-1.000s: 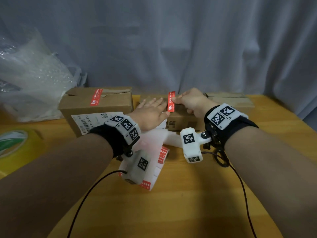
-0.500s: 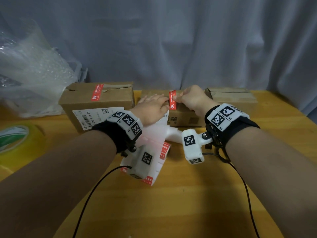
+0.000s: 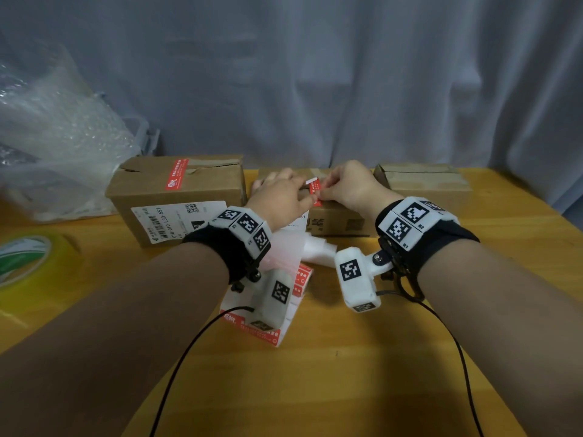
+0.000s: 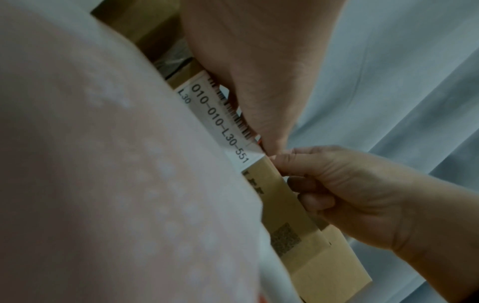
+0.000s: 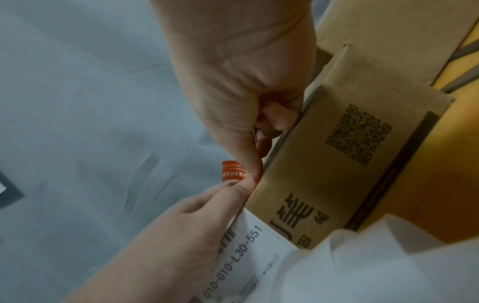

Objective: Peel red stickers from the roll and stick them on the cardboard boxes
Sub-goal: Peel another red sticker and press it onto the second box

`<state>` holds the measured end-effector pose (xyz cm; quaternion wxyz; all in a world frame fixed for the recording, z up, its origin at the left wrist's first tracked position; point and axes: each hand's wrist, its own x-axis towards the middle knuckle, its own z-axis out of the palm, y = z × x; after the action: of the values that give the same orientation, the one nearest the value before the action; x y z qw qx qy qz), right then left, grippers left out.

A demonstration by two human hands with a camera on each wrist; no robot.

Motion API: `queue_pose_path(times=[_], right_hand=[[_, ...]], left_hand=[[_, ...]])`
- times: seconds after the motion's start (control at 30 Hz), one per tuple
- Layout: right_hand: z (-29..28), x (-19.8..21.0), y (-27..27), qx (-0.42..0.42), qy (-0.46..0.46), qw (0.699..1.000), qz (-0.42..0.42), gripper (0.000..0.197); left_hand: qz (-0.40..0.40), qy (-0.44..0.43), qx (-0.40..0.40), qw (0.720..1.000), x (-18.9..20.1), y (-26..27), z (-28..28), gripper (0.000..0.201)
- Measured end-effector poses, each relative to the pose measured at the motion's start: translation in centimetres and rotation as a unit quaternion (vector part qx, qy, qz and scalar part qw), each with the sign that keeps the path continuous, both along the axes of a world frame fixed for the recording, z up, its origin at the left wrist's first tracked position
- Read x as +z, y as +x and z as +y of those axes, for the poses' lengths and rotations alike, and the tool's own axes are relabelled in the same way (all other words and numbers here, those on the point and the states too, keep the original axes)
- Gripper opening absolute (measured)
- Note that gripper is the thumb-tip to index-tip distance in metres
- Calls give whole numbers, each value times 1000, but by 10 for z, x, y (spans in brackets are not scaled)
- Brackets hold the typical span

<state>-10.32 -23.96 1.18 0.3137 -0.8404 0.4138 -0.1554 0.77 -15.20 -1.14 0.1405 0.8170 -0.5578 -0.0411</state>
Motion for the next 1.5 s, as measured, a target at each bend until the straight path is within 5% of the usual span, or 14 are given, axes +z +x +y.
queue_pose_path(times=[0.37, 0.8, 1.5], right_hand=[[1, -7, -1, -8, -93, 995, 23, 13], [6, -11, 1, -43, -42, 997, -51, 15], [-19, -15, 20, -83, -117, 990, 3, 25]], left_hand=[[-23, 5, -17, 1000, -5, 3, 0, 50], [-9, 3, -13, 1000, -1, 5, -2, 49], [-15, 16, -16, 1000, 0, 6, -3, 51]])
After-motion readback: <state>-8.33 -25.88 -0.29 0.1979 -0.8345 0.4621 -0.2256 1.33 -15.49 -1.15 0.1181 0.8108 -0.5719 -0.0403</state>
